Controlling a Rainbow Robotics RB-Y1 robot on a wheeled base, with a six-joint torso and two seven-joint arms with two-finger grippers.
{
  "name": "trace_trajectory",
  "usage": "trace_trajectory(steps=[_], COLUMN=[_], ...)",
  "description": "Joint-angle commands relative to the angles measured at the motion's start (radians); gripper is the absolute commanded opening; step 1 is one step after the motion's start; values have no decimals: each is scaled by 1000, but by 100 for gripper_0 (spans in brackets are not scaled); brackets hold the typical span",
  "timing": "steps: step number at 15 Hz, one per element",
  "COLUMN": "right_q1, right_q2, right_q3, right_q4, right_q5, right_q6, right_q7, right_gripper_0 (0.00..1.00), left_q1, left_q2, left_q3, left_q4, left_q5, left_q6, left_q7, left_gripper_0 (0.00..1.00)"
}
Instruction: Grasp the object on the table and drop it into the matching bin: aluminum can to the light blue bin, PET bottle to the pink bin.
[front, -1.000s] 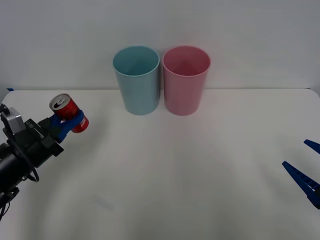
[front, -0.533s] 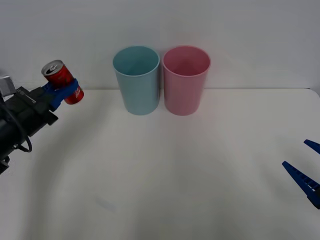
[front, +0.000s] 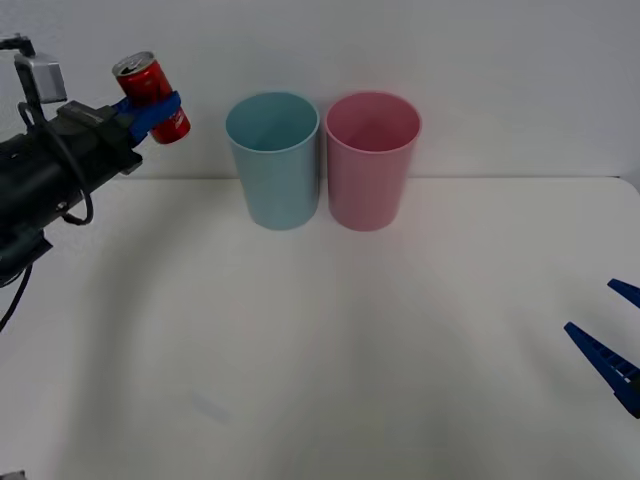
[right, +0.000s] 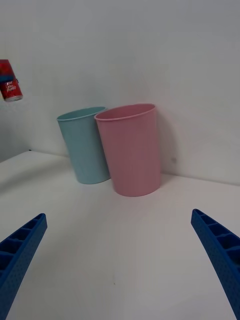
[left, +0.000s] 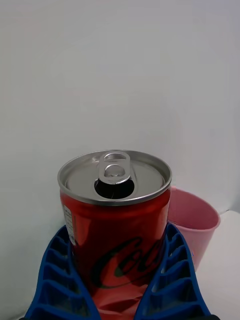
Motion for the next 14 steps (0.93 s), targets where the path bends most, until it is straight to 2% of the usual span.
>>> trace_trajectory(steps=[1,9,14], right_q1=[0,0,0], right_q2=[0,0,0], right_q3=[0,0,0], right_q4=[0,0,0], right_q5=[0,0,0], right_q6=[0,0,0], right_q7=[0,0,0], right_gripper_0=[100,100,100], left_q1=[-113,-426,-561], left_q2=[0,-1,-38], left_q3=[-8,-35,-52], left_q4=[118,492,664], left_q5=[-56,-204,-283], left_q6=[1,12,63], left_q7=[-4,-42,-145], left_gripper_0=[0,0,0])
